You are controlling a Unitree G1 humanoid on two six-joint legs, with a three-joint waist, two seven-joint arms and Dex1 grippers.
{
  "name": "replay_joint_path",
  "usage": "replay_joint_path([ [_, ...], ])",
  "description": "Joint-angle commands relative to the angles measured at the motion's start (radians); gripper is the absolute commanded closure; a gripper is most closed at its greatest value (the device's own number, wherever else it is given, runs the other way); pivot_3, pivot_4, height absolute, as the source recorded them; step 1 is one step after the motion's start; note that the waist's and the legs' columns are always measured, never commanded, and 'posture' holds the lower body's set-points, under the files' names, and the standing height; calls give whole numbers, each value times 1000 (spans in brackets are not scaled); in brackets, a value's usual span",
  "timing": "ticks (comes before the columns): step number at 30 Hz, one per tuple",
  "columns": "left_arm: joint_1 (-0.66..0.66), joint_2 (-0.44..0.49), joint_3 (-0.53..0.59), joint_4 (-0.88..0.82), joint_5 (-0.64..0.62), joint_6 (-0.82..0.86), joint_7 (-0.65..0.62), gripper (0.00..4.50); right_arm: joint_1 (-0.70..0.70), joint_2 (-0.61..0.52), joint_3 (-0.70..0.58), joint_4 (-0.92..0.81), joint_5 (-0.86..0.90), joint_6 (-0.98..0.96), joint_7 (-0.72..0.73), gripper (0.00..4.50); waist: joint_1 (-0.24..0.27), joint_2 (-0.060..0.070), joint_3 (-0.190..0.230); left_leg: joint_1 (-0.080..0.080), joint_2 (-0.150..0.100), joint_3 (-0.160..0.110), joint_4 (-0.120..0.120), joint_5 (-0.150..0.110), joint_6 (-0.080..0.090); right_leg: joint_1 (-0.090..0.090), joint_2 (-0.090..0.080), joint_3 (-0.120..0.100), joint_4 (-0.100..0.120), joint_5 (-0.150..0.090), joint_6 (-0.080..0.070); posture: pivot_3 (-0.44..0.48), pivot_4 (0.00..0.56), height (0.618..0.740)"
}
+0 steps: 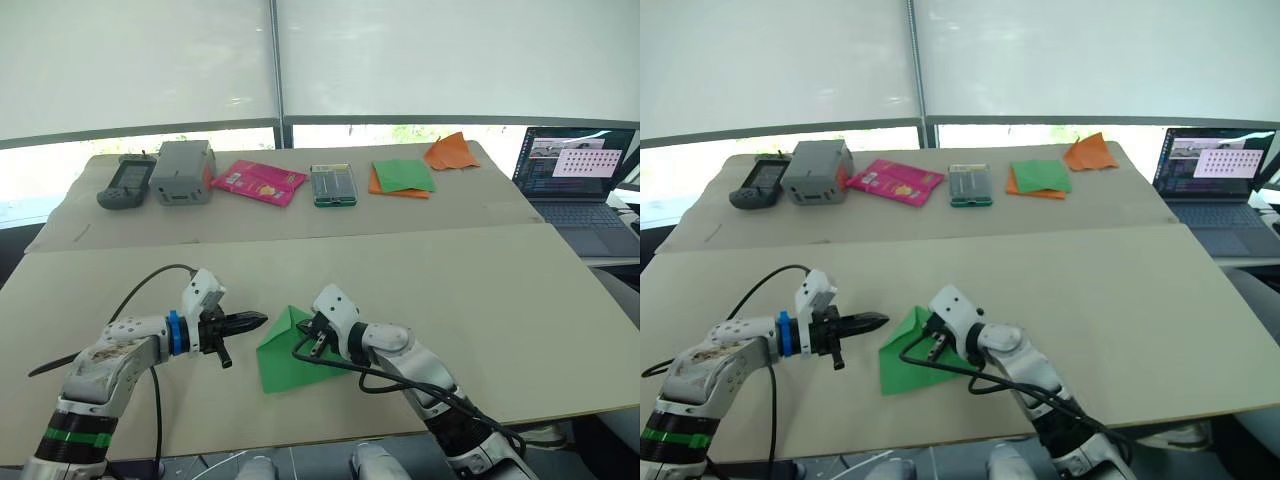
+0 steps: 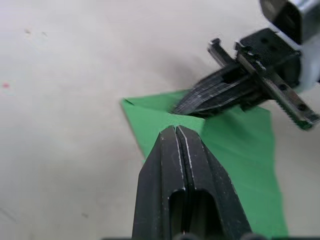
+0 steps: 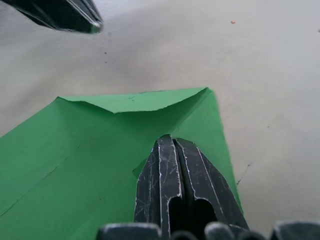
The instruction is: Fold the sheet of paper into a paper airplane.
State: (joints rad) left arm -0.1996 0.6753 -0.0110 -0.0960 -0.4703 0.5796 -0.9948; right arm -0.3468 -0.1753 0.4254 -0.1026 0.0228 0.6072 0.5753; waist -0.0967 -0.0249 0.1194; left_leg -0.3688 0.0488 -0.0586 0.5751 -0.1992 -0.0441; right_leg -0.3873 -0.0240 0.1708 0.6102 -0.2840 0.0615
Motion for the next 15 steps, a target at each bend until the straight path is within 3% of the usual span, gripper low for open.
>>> replay_joint_path([
  [1,-25,-29,-86,34,56,-61,-30,4477,11,-13,-12,-53,8,35,-6,4500,3,0,0,0,0,0,0,0,0,0,0,0,0,0,0,0,150,740],
  [10,-67,-77,-221,164,217,-181,-19,4477,40,-51,-98,-231,51,150,-25,4500,11,-1,0,-1,0,0,0,0,0,0,0,0,0,0,1,0,150,740],
  [15,-74,-90,-234,175,233,-196,-29,4477,113,-201,-153,-307,58,180,17,4500,28,-1,-1,-1,0,0,2,0,0,1,0,0,0,0,1,0,150,740],
])
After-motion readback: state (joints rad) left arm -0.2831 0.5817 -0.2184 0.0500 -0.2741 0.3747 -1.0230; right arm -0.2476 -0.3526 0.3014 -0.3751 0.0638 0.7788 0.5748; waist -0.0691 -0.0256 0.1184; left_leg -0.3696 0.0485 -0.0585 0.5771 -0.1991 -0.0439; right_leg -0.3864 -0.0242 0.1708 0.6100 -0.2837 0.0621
